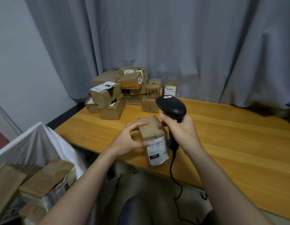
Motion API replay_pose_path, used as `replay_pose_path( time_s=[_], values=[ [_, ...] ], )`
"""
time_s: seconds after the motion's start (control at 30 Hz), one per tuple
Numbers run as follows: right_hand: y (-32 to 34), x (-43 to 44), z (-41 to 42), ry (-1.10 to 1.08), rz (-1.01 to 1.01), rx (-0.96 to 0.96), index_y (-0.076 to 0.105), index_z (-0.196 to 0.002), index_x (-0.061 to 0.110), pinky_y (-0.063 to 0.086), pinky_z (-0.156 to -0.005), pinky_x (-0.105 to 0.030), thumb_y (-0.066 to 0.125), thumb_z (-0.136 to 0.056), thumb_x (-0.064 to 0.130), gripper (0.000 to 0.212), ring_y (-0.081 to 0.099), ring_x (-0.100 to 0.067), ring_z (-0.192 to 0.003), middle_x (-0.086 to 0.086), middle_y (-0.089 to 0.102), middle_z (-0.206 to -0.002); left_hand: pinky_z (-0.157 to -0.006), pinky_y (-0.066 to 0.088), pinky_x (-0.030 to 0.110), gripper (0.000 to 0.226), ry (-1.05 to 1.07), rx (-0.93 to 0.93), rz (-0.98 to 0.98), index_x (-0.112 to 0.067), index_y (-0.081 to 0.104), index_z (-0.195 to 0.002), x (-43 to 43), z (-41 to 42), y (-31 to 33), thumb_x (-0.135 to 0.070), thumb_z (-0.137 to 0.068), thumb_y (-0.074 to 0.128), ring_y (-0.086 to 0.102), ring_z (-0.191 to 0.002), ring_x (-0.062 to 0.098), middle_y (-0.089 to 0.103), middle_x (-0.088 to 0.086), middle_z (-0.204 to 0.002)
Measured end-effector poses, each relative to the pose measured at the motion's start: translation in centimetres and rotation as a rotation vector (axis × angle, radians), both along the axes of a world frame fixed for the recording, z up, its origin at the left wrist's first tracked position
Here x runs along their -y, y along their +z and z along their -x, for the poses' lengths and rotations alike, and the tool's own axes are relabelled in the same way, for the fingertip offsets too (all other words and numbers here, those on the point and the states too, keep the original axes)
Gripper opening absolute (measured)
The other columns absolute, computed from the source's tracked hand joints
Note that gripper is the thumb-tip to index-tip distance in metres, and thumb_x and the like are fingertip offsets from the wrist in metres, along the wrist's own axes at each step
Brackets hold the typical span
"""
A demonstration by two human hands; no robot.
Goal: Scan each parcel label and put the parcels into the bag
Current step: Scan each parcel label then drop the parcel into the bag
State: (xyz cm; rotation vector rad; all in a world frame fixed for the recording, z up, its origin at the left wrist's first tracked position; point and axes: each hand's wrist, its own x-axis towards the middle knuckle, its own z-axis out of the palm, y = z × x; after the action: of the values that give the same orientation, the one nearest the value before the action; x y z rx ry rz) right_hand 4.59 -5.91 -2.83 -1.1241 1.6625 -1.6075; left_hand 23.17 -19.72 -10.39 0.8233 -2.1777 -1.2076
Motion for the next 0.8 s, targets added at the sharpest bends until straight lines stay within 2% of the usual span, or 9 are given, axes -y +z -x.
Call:
replay_pose_path(
  time_s=[0.07,0.13,0.17,0.27,0.37,0.43,0.8],
  values=[
    [1.1,-0.7,-0.5,0.044,0.008,0.007,0.073,-0.093,0.018,0.056,-0.065,-0.023,0.074,-0.096,0.029,0.011,0.070,-0.012,-0.066,0.002,0.072,-0.069,-0.107,0.049,0.038,0.072,0.086,-0.067,-0.026,-0.054,0.058,-0.134,0.2,-0.8,0.5,-0.055,-0.068,0.087,0.052,-0.131,0.009,0.053,-0.015,-0.143],
    [1.7,-1.3,-0.9,0.119,-0.090,0.031,0.070,-0.083,0.011,0.060,-0.066,-0.040,0.073,-0.097,0.030,0.024,0.063,-0.019,-0.056,-0.002,0.064,-0.061,-0.094,0.050,0.025,0.060,0.204,-0.101,-0.078,-0.044,0.059,-0.136,1.0,-1.8,1.2,-0.042,-0.081,0.083,0.053,-0.125,0.009,0.058,-0.013,-0.136],
    [1.8,-1.6,-1.1,0.143,-0.153,0.046,0.067,-0.078,0.009,0.060,-0.064,-0.043,0.073,-0.097,0.031,0.030,0.061,-0.020,-0.054,-0.004,0.061,-0.060,-0.090,0.052,0.025,0.056,0.267,-0.116,-0.114,-0.042,0.059,-0.136,1.5,-2.4,1.4,-0.038,-0.085,0.081,0.054,-0.123,0.011,0.058,-0.010,-0.134],
    [1.2,-2.1,-1.6,0.174,-0.291,0.056,0.061,-0.068,0.008,0.051,-0.051,-0.034,0.072,-0.098,0.033,0.040,0.054,-0.020,-0.046,-0.007,0.054,-0.056,-0.089,0.059,0.044,0.044,0.437,-0.148,-0.209,-0.047,0.062,-0.126,3.1,-3.6,1.7,-0.045,-0.086,0.079,0.058,-0.121,0.022,0.059,0.000,-0.134],
    [0.6,-2.4,-1.7,0.222,-0.349,-0.007,0.059,-0.066,0.008,0.046,-0.048,-0.031,0.071,-0.096,0.033,0.042,0.051,-0.022,-0.046,-0.010,0.052,-0.057,-0.086,0.059,0.045,0.028,0.509,-0.158,-0.289,-0.051,0.064,-0.110,3.9,-3.9,2.3,-0.045,-0.087,0.078,0.061,-0.115,0.022,0.060,0.003,-0.136],
    [0.6,-2.5,-1.7,0.252,-0.375,-0.060,0.059,-0.065,0.008,0.047,-0.048,-0.031,0.071,-0.096,0.035,0.043,0.052,-0.023,-0.047,-0.011,0.052,-0.057,-0.086,0.060,0.048,0.026,0.514,-0.160,-0.328,-0.053,0.066,-0.107,4.2,-3.9,2.6,-0.047,-0.085,0.080,0.060,-0.117,0.025,0.060,0.003,-0.137],
    [1.6,-2.6,-1.6,0.276,-0.379,-0.154,0.056,-0.061,0.009,0.045,-0.047,-0.029,0.070,-0.098,0.034,0.046,0.051,-0.021,-0.045,-0.007,0.051,-0.052,-0.074,0.057,0.039,0.030,0.516,-0.143,-0.351,-0.052,0.064,-0.115,3.6,-4.3,2.5,-0.044,-0.089,0.076,0.061,-0.118,0.027,0.062,0.003,-0.133]
  ],
)
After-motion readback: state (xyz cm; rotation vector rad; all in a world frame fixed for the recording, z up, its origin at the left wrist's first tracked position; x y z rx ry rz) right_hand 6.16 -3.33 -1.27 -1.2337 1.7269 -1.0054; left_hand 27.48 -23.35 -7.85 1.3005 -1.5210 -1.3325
